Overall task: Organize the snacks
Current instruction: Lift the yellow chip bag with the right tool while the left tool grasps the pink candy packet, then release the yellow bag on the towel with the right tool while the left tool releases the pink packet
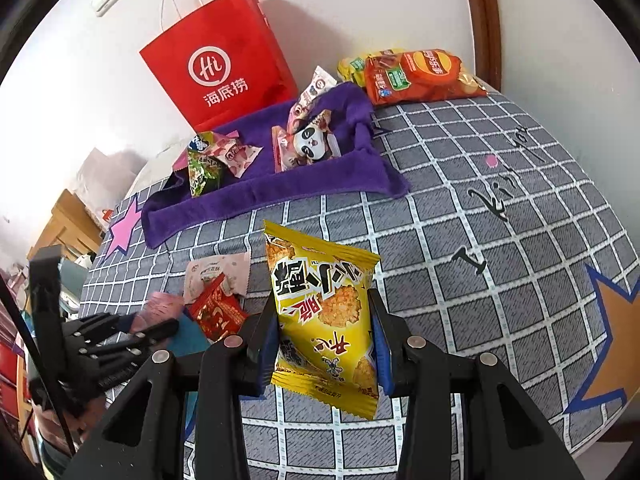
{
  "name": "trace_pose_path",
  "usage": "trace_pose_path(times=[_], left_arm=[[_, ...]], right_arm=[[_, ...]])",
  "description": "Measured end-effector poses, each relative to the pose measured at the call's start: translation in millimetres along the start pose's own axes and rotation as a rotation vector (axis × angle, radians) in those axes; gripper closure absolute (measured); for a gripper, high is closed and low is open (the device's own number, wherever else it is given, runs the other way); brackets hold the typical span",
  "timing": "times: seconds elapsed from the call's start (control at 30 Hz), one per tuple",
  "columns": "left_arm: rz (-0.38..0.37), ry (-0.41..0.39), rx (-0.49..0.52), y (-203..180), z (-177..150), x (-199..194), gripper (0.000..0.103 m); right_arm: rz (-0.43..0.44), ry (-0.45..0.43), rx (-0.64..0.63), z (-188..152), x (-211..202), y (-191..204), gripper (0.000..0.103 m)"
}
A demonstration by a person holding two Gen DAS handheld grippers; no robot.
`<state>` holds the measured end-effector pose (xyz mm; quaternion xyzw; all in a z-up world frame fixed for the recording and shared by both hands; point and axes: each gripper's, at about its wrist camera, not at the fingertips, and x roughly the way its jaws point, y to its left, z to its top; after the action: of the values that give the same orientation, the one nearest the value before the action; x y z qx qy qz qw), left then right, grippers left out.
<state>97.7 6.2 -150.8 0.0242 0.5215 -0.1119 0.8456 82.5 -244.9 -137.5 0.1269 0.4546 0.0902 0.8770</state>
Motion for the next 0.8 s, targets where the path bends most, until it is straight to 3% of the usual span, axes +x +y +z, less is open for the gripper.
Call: trace_pose_path(times=[0.33,0.8], left_arm=[[-0.003,-0.087,-0.082,31.2,32.3,-30.3,0.069],[-0.003,-0.201,-0.063,30.4,106.1,-50.5,0.069]], right_arm=[[0.017,-0.04,-0.061,31.9,-0.8,16.6,0.063],[0.053,-0.096,-0.144,101.2,10.1,47.8,0.063]])
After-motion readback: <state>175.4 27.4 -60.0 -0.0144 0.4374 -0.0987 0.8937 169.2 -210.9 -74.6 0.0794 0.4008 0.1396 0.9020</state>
